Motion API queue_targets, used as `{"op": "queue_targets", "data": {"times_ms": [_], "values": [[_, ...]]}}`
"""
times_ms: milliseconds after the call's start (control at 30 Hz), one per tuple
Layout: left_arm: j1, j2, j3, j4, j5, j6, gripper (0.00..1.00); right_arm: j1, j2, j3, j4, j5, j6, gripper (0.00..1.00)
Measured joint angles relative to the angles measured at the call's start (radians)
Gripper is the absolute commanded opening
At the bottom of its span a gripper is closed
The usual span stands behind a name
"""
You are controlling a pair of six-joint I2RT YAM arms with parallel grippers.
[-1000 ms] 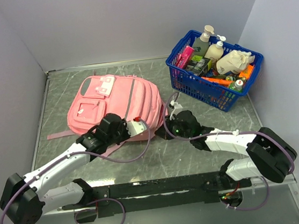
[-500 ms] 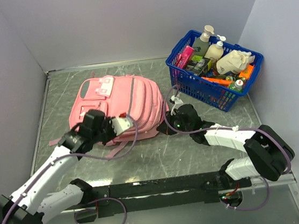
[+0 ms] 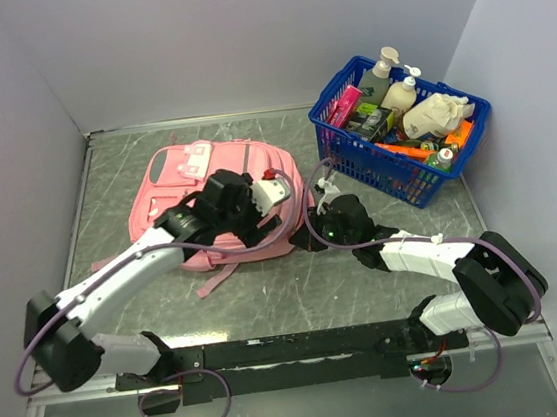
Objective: Pack the student bag
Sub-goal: Zip the student bag at the center of the board.
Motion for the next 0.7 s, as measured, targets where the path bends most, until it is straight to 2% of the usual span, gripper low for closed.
{"op": "queue_targets", "data": {"times_ms": [167, 267, 300, 333, 367, 400, 700], "values": [[-0.006, 0.094, -0.020, 0.063, -0.121, -0.035, 0.86, 0.000, 0.000, -0.001, 0.010, 0.000, 0.005, 0.00], [-0.014, 0.098, -0.030, 0.126, -0.187, -0.039, 0.70, 0.000, -0.002, -0.003, 0.021, -0.002, 0.011, 0.00], [-0.014, 0.098, -0.033, 0.140, -0.196, -0.040, 0.54, 0.000, -0.003, -0.006, 0.023, -0.003, 0.013, 0.00], [-0.014, 0.098, -0.043, 0.161, -0.200, -0.037, 0.42, 0.000, -0.003, -0.008, 0.025, -0.004, 0.016, 0.00], [-0.014, 0.096, -0.055, 0.174, -0.191, -0.035, 0.09, 0.000, -0.003, -0.011, 0.025, -0.004, 0.019, 0.00], [-0.014, 0.095, -0.067, 0.183, -0.185, -0.036, 0.01, 0.000, -0.003, -0.012, 0.026, -0.005, 0.023, 0.00], [-0.033, 0.018, -0.150, 0.175, -0.100, 0.044, 0.01, -0.016, -0.024, -0.011, -0.021, -0.029, 0.023, 0.00]]}}
